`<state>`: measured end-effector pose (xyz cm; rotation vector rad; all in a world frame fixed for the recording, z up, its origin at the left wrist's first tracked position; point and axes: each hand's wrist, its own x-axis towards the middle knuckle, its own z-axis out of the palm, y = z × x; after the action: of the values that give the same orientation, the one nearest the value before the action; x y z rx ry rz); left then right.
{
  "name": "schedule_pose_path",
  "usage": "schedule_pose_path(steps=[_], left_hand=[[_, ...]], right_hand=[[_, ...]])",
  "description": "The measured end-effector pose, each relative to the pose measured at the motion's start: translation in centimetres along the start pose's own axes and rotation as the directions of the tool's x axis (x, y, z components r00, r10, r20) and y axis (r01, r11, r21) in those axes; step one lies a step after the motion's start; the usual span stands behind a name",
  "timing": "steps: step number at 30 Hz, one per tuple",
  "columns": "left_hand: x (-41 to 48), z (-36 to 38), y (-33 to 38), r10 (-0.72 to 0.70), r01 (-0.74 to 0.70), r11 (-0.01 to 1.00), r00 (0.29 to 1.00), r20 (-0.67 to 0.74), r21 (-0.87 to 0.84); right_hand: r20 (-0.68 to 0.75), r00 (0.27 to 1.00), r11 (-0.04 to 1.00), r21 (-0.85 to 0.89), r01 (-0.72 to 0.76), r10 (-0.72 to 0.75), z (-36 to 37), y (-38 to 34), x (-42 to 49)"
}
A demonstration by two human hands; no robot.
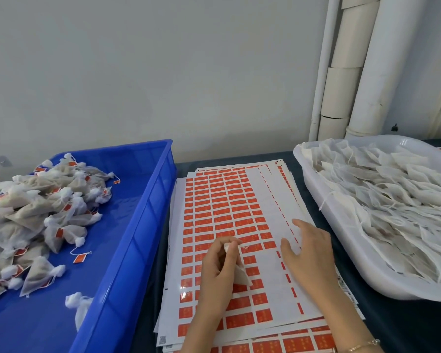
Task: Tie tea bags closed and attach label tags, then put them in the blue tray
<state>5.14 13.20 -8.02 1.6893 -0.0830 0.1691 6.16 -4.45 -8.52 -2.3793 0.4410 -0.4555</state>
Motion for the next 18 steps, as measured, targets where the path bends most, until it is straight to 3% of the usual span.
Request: schedule_pose_path(steps=[5, 10, 14, 18], left_hand=[[-0.1, 0.2, 0.4, -0.001, 0.001, 0.999, 1.0, 0.015, -0.036], [-0.1, 0.1, 0.3, -0.015, 0.015, 0.999, 1.0, 0.016, -0.03], [-0.2, 0.1, 0.3, -0.011, 0.011, 1.0, 1.0, 0.021, -0.008], [-0.2, 0.1, 0.3, -0.013, 0.012, 0.999, 1.0, 0.025, 0.047]], right_hand=[[0.053, 0.999, 0.995, -0.102, 0.016, -0.011, 0.0, -0.1, -0.3], [0.015, 1.0, 0.989, 0.146, -0.019, 0.017, -0.6, -0.4, -0.3], [-0.05, 0.993, 0.91, 0.408, -0.077, 0.107, -1.3, -0.5, 0.2], [0.073, 0.971, 0.787, 0.573, -0.228, 0.228, -2.3, 0.1, 0.6]])
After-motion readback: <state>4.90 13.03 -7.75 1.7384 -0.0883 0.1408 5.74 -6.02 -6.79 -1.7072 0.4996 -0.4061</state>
